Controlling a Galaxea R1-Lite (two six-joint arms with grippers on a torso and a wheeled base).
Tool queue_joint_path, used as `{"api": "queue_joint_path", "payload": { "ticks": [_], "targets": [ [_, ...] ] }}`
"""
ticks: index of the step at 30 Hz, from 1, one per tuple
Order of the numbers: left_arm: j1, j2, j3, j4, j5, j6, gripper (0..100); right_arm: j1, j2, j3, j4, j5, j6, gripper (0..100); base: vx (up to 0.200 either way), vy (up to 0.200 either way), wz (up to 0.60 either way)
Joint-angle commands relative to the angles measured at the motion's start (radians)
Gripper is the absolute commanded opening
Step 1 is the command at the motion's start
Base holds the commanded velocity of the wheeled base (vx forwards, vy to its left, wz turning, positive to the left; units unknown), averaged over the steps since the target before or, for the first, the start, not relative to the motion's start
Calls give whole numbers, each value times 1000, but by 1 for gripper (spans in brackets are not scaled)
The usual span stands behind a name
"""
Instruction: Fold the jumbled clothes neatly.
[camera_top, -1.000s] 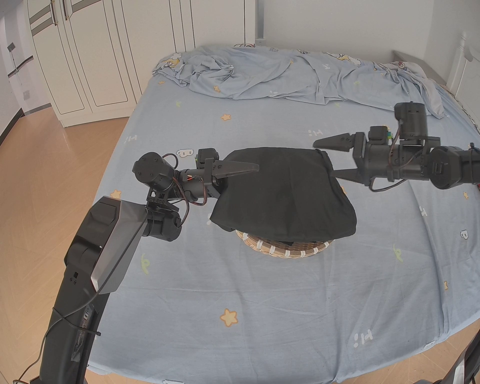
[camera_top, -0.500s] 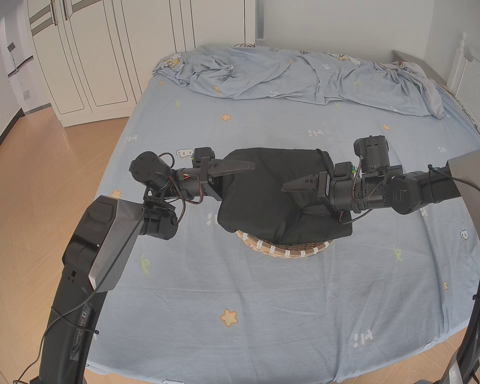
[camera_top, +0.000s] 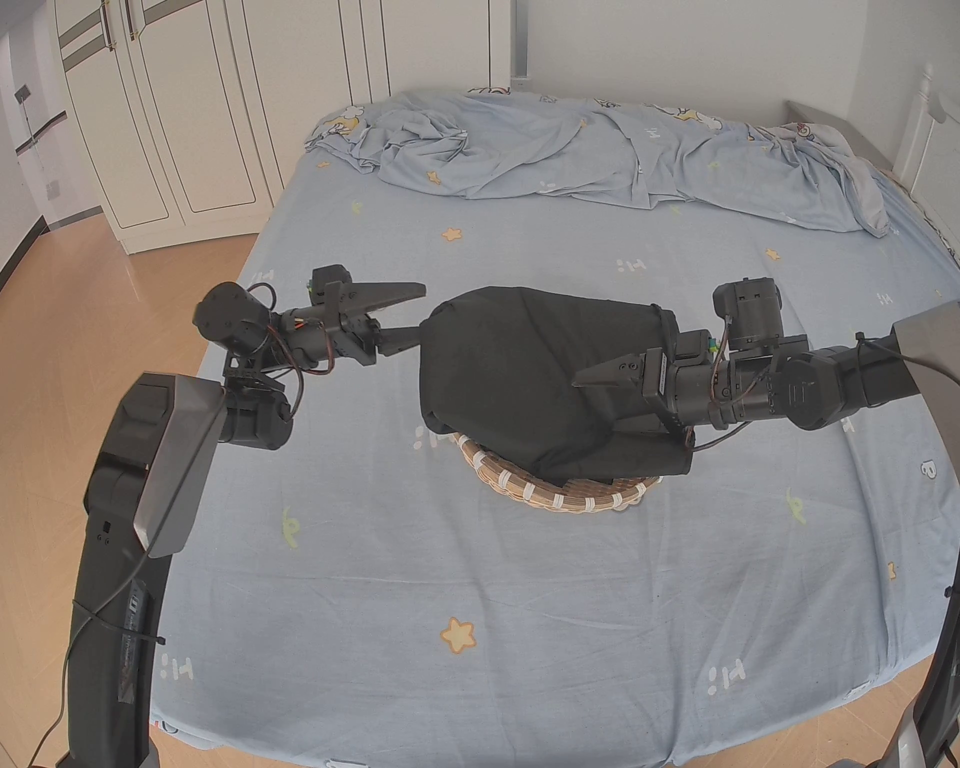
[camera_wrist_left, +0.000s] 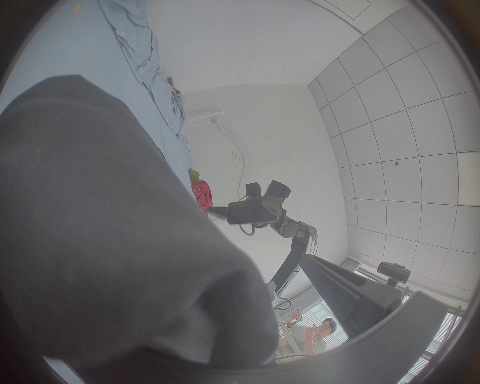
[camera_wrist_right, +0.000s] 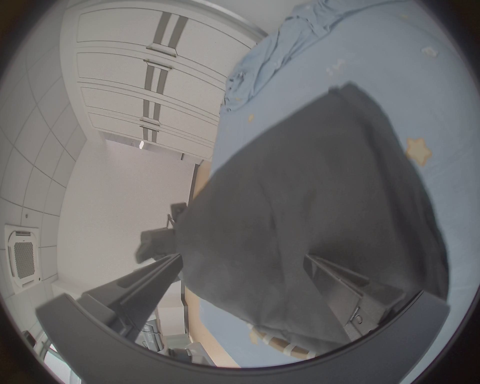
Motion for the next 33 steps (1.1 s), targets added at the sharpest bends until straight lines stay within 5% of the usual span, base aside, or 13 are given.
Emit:
{"api": "queue_joint_path", "payload": {
  "ticks": [1,14,27,33],
  "targets": [
    [62,-59,0,-4,-1,0,100,19,-80,1,-1,25,2,100,0,0,0],
    [99,-145,49,-30,-30,-3,100,27,-231,35,-2,54,0,100,0,0,0],
    [112,-281,340,-123,-63,3,100,2,-317,101,-45,56,5,100,0,0,0],
    [102,-396,528,-123,-80,129,100,1,-400,176,-95,54,17,100,0,0,0]
  ]
}}
